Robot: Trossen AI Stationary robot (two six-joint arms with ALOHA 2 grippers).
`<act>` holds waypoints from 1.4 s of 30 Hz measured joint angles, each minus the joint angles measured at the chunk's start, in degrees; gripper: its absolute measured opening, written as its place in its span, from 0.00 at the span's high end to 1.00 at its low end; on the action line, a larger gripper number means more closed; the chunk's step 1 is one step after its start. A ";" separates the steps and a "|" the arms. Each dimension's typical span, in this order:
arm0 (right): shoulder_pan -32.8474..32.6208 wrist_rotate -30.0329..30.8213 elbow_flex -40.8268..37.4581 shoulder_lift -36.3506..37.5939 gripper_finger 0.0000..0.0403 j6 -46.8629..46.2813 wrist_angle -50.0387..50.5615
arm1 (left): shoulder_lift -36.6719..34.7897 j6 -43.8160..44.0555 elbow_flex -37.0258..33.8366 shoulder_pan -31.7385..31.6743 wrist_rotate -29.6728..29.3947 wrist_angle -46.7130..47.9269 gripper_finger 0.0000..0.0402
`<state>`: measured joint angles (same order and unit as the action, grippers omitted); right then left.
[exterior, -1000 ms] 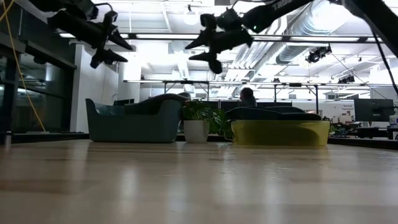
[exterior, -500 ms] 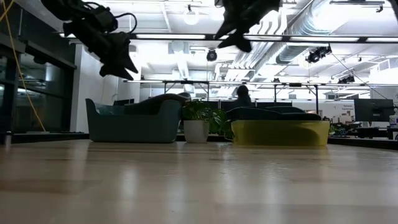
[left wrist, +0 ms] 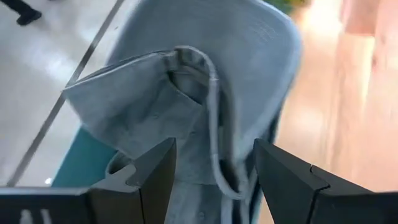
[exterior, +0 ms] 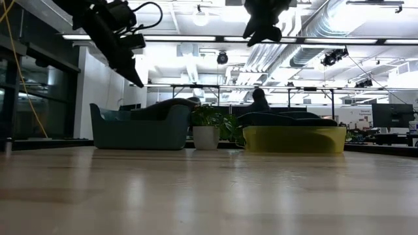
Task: Pick & Place hat
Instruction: Put the gray cap into the green bin
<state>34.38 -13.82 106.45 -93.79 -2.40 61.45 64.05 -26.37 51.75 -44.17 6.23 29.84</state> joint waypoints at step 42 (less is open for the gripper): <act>-4.16 4.91 -0.02 0.18 0.52 5.45 7.19 | 17.64 -1.83 0.04 9.36 -16.84 -2.85 0.25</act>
<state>30.22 -8.91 106.43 -93.60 3.05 68.64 81.69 -28.21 51.79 -34.81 -10.61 26.99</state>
